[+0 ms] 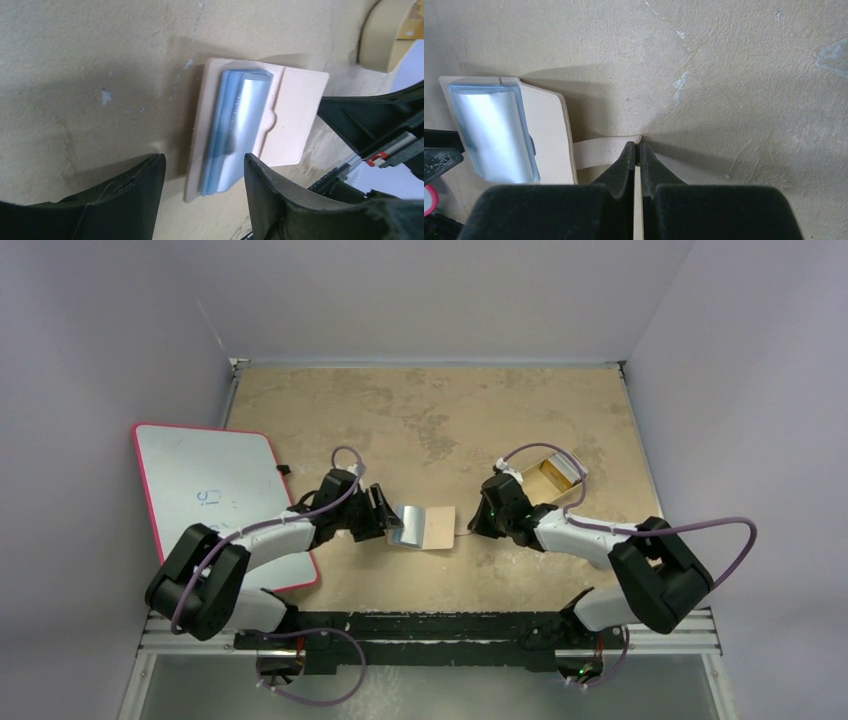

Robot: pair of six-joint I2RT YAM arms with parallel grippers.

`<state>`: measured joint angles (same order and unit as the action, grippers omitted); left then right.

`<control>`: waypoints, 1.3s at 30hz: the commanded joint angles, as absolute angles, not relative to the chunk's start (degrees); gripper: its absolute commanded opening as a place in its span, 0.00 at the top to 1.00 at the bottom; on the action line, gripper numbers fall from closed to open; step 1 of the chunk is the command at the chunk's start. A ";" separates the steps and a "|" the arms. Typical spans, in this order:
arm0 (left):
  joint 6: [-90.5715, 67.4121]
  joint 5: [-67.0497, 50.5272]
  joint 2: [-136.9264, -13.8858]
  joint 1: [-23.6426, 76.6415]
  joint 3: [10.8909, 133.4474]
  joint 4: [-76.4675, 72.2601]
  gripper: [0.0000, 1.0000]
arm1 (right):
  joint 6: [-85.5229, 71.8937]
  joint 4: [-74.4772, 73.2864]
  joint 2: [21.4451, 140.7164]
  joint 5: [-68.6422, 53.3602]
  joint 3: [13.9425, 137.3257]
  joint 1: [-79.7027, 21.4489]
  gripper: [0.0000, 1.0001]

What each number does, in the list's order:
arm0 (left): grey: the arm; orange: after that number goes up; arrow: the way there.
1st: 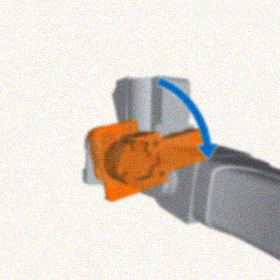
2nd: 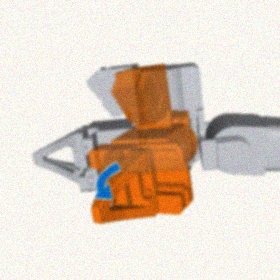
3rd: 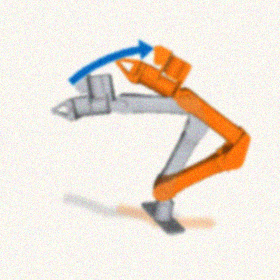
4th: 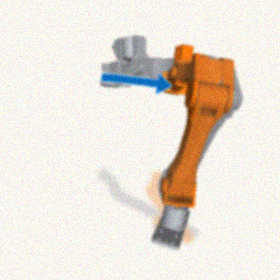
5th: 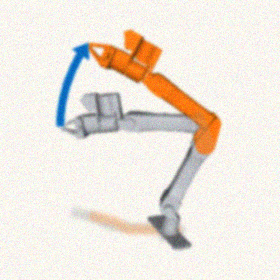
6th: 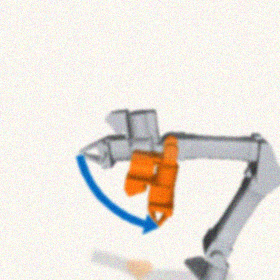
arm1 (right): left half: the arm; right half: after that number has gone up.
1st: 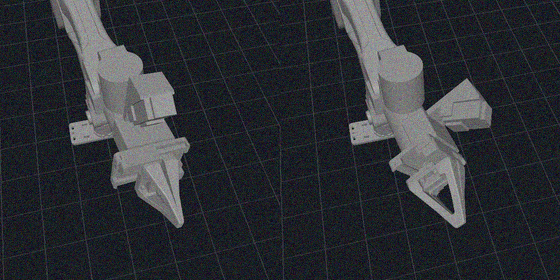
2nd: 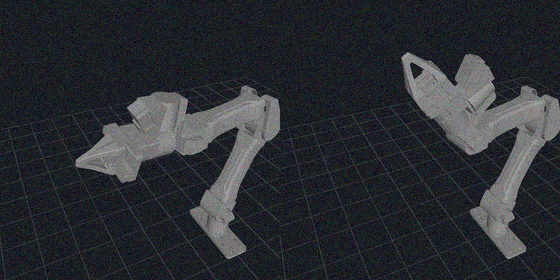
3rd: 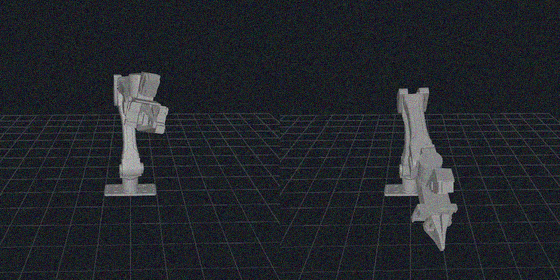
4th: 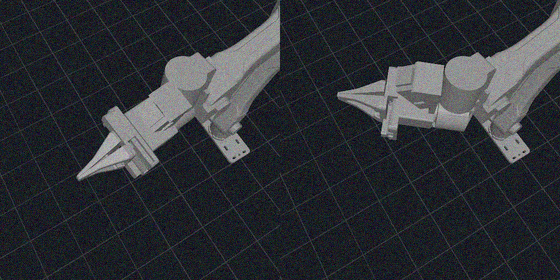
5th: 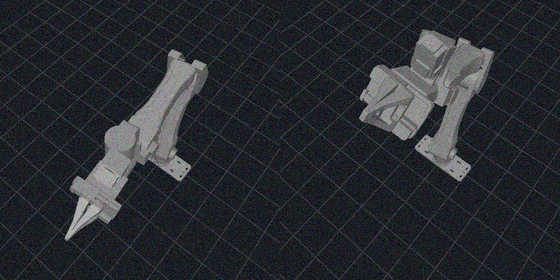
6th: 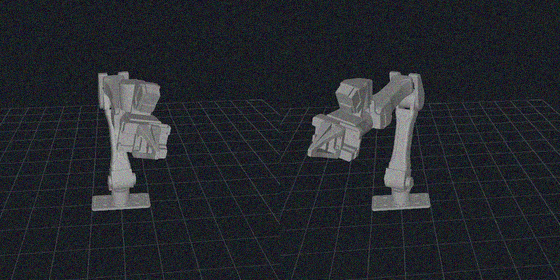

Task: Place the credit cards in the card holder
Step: Open the card holder at the center of the board.

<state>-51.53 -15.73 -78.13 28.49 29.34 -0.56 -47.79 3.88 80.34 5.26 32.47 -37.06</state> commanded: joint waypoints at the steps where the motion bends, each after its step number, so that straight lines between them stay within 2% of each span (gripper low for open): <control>1: -55.07 -19.69 -77.29 28.65 27.30 -13.12 0.44 | -47.86 4.81 80.33 6.30 33.04 -36.87 1.00; 8: -55.06 -22.05 -79.54 28.65 27.81 -16.70 0.63 | -48.12 4.94 79.92 6.06 33.05 -36.83 1.00; 13: -56.29 -23.21 -79.90 28.65 27.51 -19.82 0.73 | -48.03 4.27 79.72 5.97 33.32 -36.83 1.00; 16: -57.01 -24.53 -80.49 28.65 27.61 -20.97 0.86 | -47.41 4.00 79.25 5.34 33.67 -36.87 1.00; 17: -57.11 -24.83 -80.51 28.65 27.64 -21.08 0.92 | -46.97 3.85 78.89 4.69 33.95 -36.85 0.99; 19: -57.42 -24.88 -79.87 28.70 27.68 -20.54 1.00 | -46.55 1.55 77.43 3.97 35.37 -36.83 0.89; 25: -56.53 -23.73 -75.56 29.33 29.34 -15.29 1.00 | -45.97 -5.92 69.05 4.82 41.24 -37.00 0.60; 29: -52.76 -17.21 -73.41 31.67 32.02 -7.25 1.00 | -48.22 -1.97 67.73 1.95 41.90 -39.34 0.50; 36: -53.96 -12.23 -70.44 35.74 30.94 -7.39 1.00 | -50.42 3.97 77.67 -1.28 46.32 -43.77 0.31; 39: -53.83 -11.75 -70.44 36.38 31.18 -7.26 1.00 | -50.45 4.48 80.48 -1.41 47.85 -44.28 0.29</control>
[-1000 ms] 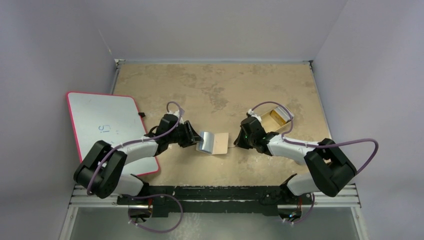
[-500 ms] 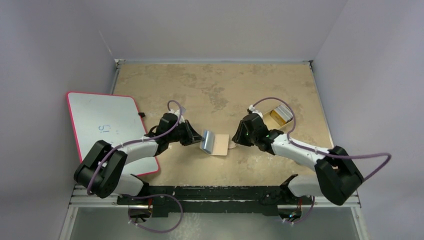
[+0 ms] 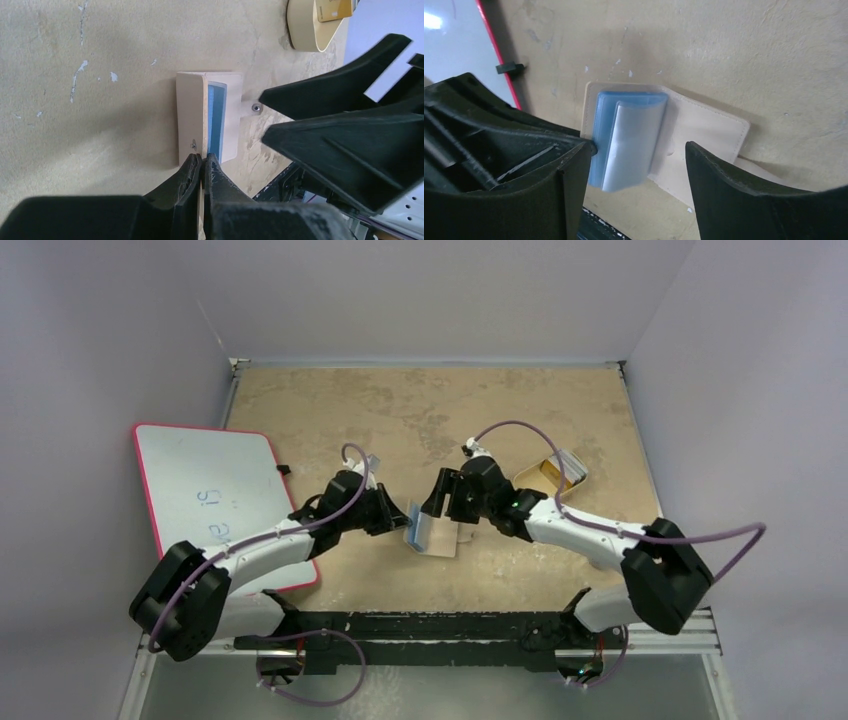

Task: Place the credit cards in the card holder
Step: Open the card holder at the center of the board.

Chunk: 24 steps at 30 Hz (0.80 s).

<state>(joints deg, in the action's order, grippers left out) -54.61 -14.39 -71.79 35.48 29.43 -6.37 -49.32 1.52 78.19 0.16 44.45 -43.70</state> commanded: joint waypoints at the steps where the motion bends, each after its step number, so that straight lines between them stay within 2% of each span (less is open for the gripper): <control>1: -53.79 -11.65 -70.55 36.46 31.22 -7.09 1.00 | -50.41 4.82 81.03 -1.53 48.11 -44.36 0.28; 9: -53.71 -10.48 -70.16 36.91 31.02 -6.53 1.00 | -49.73 3.55 86.48 -1.26 49.44 -44.38 0.29; 17: -51.75 -8.79 -69.80 36.82 32.05 -2.61 1.00 | -48.78 -13.48 84.03 16.30 48.60 -44.25 0.41; 24: -52.64 -10.56 -69.73 36.78 31.19 -3.79 1.00 | -41.59 -16.37 81.39 26.69 54.17 -42.62 0.42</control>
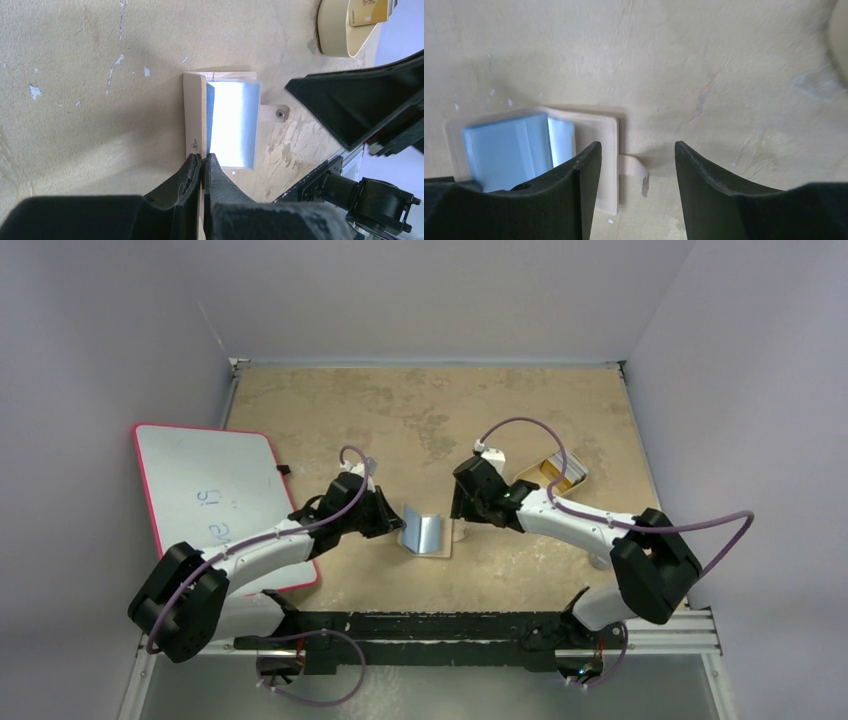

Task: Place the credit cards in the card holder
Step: Open the card holder at the center of the board, then pick up the credit card from the storage box.

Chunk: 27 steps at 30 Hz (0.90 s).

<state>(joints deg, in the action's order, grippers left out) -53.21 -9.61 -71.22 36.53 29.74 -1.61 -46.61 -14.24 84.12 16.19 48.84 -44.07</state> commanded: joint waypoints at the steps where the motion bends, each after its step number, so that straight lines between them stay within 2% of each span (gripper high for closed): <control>1: -52.73 -10.90 -69.20 36.82 31.06 -3.60 1.00 | -40.39 -15.67 80.86 28.74 54.75 -41.69 0.41; 4: -52.30 -10.51 -67.33 36.80 31.58 -1.05 1.00 | -32.39 -10.17 77.89 31.58 54.71 -38.14 0.42; 8: -50.05 -9.50 -64.76 36.80 33.60 3.91 1.00 | -13.30 -1.69 75.20 22.53 53.89 -30.97 0.41; 10: -49.43 -9.34 -64.21 36.77 34.44 5.67 1.00 | -6.59 -0.85 74.89 23.81 54.42 -29.39 0.40; 16: -48.90 -11.25 -63.07 36.82 34.99 6.05 1.00 | 5.43 -7.70 77.92 28.84 59.16 -24.60 0.41; 20: -48.40 -12.24 -62.72 36.77 35.09 6.19 1.00 | 10.48 -11.83 80.76 27.63 60.50 -23.24 0.42; 27: -47.65 -14.06 -62.54 36.79 34.86 6.81 1.00 | 14.19 -15.01 85.86 30.90 58.95 -19.43 0.36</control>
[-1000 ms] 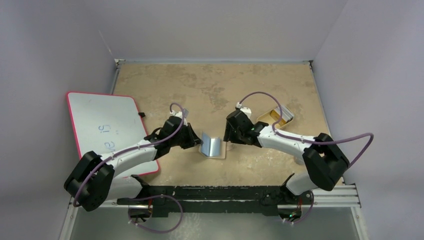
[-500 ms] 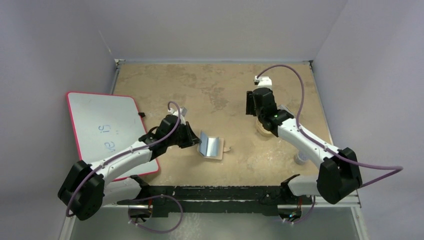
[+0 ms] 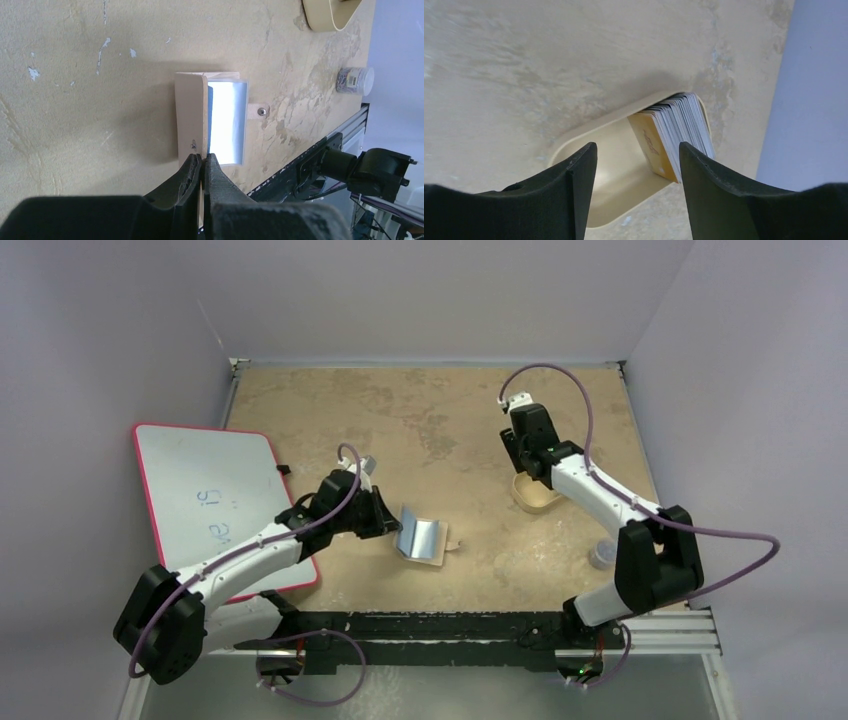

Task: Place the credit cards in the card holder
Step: Pick up the credit card from the storage box.

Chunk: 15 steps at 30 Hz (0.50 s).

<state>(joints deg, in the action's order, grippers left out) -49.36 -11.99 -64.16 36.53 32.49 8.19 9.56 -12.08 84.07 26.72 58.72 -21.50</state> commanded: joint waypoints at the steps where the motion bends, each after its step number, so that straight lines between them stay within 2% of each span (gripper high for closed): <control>1: -47.57 -14.14 -62.38 36.81 34.70 6.77 1.00 | 14.35 -15.51 86.47 31.32 58.97 -18.92 0.34; 5: -47.48 -14.09 -61.83 36.80 34.46 7.06 1.00 | 15.85 -14.01 87.53 31.66 57.89 -16.95 0.28; 12: -47.55 -13.49 -60.93 36.77 34.10 7.25 1.00 | 17.53 -11.09 91.17 33.03 56.91 -14.88 0.27; 15: -47.52 -13.39 -60.95 36.80 34.21 7.22 1.00 | 18.57 -8.65 93.01 38.30 56.12 -14.63 0.26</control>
<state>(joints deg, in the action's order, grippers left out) -48.40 -13.06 -62.22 36.51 32.49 8.73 16.21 -12.53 91.61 31.86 57.25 -14.96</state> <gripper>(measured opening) 0.020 0.737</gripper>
